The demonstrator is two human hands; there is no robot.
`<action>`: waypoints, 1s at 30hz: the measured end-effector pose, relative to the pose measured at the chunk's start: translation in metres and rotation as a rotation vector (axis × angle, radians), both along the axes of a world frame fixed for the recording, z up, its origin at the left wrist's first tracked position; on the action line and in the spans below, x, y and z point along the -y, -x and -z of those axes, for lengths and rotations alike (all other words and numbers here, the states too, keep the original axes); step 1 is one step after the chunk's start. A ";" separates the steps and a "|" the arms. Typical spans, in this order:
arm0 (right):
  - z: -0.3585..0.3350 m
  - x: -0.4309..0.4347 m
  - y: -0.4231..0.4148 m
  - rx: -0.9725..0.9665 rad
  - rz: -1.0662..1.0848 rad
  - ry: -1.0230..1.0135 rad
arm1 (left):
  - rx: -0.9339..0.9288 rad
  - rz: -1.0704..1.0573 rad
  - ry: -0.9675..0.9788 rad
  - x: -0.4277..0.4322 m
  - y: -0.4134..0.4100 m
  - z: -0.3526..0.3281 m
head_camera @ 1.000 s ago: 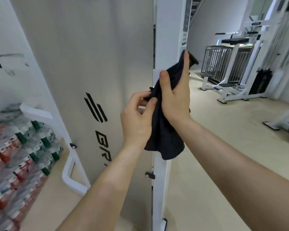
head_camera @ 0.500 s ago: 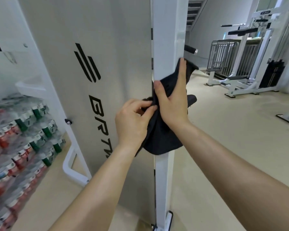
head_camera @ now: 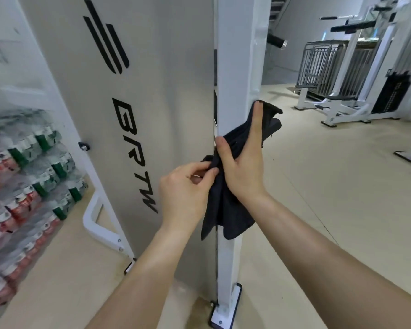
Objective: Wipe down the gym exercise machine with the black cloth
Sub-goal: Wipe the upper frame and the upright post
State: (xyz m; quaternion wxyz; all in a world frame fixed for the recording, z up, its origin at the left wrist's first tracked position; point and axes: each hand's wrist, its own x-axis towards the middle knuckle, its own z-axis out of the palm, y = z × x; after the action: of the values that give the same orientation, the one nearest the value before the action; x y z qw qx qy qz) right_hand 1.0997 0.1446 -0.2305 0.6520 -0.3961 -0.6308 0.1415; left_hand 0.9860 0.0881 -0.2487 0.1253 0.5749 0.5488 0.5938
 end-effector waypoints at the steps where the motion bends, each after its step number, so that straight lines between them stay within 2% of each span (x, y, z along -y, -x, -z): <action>1: -0.005 -0.001 0.000 0.004 0.001 -0.009 | 0.077 -0.001 0.010 0.000 0.000 0.000; 3: -0.012 -0.005 -0.001 0.007 0.000 -0.035 | 0.194 0.000 0.006 0.000 -0.001 0.003; 6: -0.003 -0.008 -0.002 -0.016 -0.009 -0.067 | 0.254 0.021 0.037 0.003 -0.010 0.021; 11: 0.066 -0.015 -0.003 -0.061 -0.088 0.072 | 0.236 0.037 0.135 0.007 -0.019 0.067; 14: 0.100 -0.005 -0.004 -0.032 -0.063 0.112 | 0.199 0.012 0.207 0.010 -0.015 0.093; 23: 0.117 -0.005 -0.010 0.043 -0.049 0.087 | 0.207 -0.019 0.191 0.000 -0.006 0.110; 30: 0.207 0.004 -0.009 0.034 -0.035 0.218 | 0.236 -0.013 0.320 -0.003 -0.007 0.172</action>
State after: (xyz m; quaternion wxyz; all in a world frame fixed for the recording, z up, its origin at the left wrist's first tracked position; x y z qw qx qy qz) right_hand 1.1089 0.1408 -0.4380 0.5917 -0.4558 -0.6296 0.2139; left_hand 0.9933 0.0914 -0.4209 0.2748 0.4707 0.6213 0.5630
